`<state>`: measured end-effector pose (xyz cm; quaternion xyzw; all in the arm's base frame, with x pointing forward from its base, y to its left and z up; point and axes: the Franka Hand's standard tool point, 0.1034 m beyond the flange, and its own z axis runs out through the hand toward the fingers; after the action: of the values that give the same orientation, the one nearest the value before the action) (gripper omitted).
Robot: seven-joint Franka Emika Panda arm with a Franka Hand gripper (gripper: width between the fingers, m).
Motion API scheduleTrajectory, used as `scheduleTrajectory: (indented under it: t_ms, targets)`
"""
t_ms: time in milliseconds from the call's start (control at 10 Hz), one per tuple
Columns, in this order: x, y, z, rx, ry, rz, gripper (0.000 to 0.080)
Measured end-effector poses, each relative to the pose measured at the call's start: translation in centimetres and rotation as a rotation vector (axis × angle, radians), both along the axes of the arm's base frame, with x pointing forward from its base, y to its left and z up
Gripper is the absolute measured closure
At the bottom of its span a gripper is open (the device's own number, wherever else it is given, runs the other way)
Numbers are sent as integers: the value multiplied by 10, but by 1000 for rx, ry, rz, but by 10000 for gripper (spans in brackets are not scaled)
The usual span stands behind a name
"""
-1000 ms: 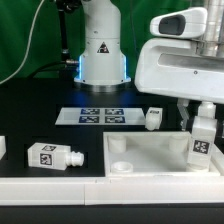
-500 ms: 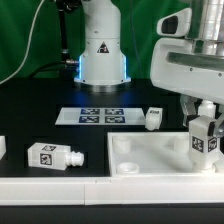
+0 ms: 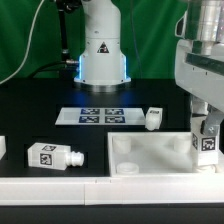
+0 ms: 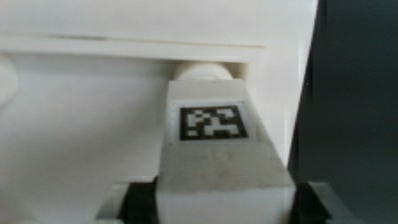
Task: Assemble one leg
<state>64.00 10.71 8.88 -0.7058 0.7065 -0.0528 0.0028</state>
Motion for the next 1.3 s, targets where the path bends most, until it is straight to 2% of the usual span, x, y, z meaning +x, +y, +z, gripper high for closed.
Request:
scheduleTrajectory:
  t_ms: [300,500,600,700,800,900,1300]
  targets:
    - [-1,3,0,19,-11,-194,509]
    - [-2,2,-1,8,5,-102,502]
    - [-3,4,0,4,33,-29,277]
    - [1,5,1,-6,19,95,277]
    - [3,7,1,-19,7,235,190]
    - [4,10,1,-29,2,318,162]
    - [4,6,1,-57,23,570,150]
